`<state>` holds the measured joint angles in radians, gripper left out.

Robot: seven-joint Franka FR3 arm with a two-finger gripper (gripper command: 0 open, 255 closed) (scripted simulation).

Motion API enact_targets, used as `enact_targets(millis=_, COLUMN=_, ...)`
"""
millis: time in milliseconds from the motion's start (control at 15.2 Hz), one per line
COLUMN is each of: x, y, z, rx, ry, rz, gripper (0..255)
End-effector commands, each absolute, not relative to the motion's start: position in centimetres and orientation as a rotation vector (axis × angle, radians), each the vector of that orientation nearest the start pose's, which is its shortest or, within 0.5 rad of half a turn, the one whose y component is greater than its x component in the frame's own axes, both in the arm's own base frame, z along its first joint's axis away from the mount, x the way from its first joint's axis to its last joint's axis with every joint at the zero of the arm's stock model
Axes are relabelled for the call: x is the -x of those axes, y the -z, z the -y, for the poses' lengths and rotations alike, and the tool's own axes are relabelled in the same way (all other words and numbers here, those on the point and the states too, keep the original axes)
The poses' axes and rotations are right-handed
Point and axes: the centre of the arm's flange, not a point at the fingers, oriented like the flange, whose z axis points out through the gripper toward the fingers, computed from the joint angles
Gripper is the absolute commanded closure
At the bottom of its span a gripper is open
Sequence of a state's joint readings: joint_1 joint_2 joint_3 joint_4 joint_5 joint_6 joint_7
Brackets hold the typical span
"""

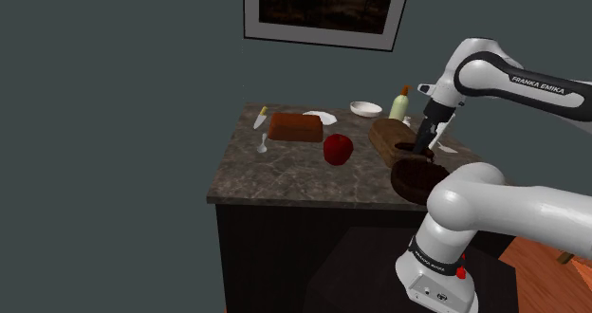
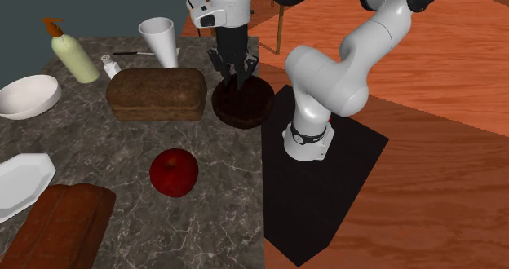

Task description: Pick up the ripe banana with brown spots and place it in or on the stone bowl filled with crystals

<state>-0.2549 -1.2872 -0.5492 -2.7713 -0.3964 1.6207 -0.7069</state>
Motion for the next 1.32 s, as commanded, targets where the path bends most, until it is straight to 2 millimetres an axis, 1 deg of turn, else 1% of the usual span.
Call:
enact_targets(millis=0, x=-13.4, y=-48.6, z=20.1, rx=3.046, ry=0.218, rz=0.400, gripper=255)
enact_targets(millis=66, x=-13.4, y=-48.8, z=20.1, rx=3.046, ry=0.218, rz=0.400, gripper=255)
enact_targets(millis=264, x=-10.5, y=-49.1, z=22.8, rx=3.046, ry=0.218, rz=0.400, gripper=255)
enact_targets(millis=330, x=-9.3, y=-49.3, z=24.0, rx=3.046, ry=0.218, rz=0.400, gripper=255)
enact_targets(millis=1254, x=-9.3, y=-41.8, z=24.0, rx=3.046, ry=0.218, rz=0.400, gripper=255)
